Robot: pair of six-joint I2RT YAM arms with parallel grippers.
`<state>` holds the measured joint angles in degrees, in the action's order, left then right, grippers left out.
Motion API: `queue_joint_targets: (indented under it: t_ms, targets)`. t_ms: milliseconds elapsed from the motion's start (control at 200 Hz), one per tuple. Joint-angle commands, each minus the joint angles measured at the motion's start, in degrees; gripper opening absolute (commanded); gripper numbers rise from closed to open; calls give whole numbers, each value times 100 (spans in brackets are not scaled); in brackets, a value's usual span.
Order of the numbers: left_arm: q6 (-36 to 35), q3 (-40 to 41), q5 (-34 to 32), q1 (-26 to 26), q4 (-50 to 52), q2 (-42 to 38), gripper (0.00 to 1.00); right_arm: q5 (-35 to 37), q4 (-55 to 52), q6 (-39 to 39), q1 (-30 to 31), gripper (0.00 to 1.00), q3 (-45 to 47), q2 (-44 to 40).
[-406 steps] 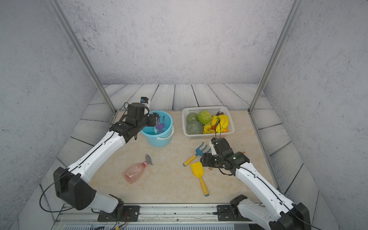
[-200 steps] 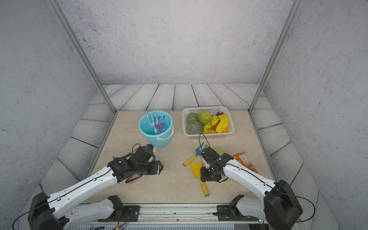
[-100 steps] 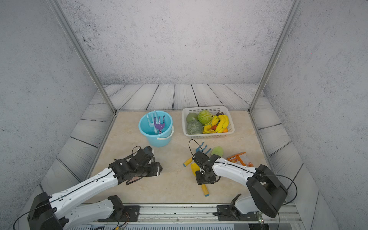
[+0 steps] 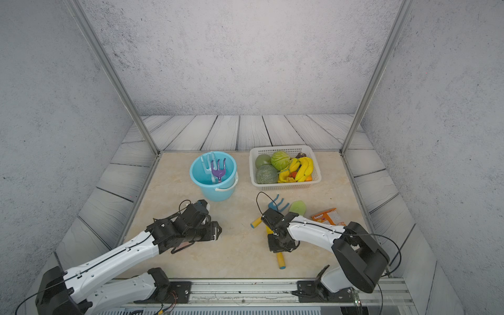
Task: Organize the gardening tools
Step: Pick up the gardening tool from the center of the board, then place the gardening tool in the container.
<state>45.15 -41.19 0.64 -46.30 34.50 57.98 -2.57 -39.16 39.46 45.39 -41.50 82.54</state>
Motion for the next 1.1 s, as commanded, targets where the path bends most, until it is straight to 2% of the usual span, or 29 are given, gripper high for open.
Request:
queue_joint_targets:
  t_ms: [0, 250, 415, 490, 691, 1096]
  targets:
    - [21, 6, -115, -19, 133, -125, 70, 297, -200, 97, 23, 25, 15, -359]
    - [-112, -350, -685, 65, 540, -615, 70, 911, -971, -48, 23, 22, -588, -1590]
    - [-459, -923, -812, 467, 1079, -695, 71, 1285, -936, -352, 14, 22, -1150, -2080]
    - [-586, -1128, -837, 688, 1265, -731, 76, 1327, -799, -564, 13, 22, -1463, -2040]
    - [-753, -1337, -911, 1246, 1640, -865, 80, 1198, -512, -1148, -3, 22, -2757, -1064]
    - [-527, -1146, -848, 1510, 1994, -1033, 83, 492, -169, -1772, -126, 23, -6465, 2046]
